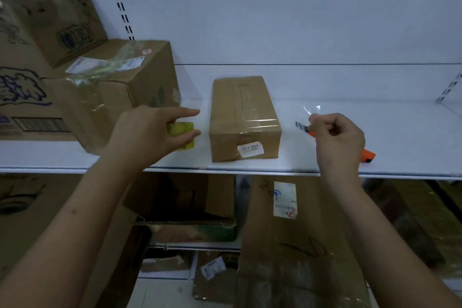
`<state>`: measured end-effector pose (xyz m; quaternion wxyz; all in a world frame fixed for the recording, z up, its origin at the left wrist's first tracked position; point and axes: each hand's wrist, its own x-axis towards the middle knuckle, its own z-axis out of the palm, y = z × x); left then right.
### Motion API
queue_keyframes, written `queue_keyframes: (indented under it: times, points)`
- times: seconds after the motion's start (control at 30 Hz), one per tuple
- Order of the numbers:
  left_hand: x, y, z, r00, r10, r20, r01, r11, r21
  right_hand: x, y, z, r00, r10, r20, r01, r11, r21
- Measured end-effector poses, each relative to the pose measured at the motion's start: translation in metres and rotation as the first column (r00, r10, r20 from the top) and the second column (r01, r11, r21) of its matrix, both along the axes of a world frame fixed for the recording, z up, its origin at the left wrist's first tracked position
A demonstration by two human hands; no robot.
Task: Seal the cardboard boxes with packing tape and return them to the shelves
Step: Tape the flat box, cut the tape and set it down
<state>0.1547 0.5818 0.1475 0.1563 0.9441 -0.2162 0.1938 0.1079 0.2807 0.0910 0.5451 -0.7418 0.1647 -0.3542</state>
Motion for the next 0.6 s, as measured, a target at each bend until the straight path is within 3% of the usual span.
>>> queue_keyframes:
  times: [0.2,0.37,0.5,0.6]
  points:
    - [0.024,0.0,-0.024,1.0,-0.01,0.009,0.008,0.992,0.122,0.002,0.004,-0.022,1.0,0.01,-0.004,-0.01,0.997,0.077]
    - [0.041,-0.003,-0.035,1.0,-0.03,-0.008,0.03,0.979,0.2,0.016,0.007,-0.042,0.989,0.033,-0.144,-0.022,0.997,0.074]
    - [0.052,-0.013,-0.041,0.991,-0.132,-0.01,0.129,0.948,0.29,0.035,0.005,-0.041,0.929,0.136,-0.344,-0.17,0.983,-0.071]
    - [0.057,-0.015,-0.045,0.967,-0.245,-0.076,0.256,0.93,0.265,0.039,0.001,-0.037,0.887,0.111,-0.448,-0.245,0.936,-0.253]
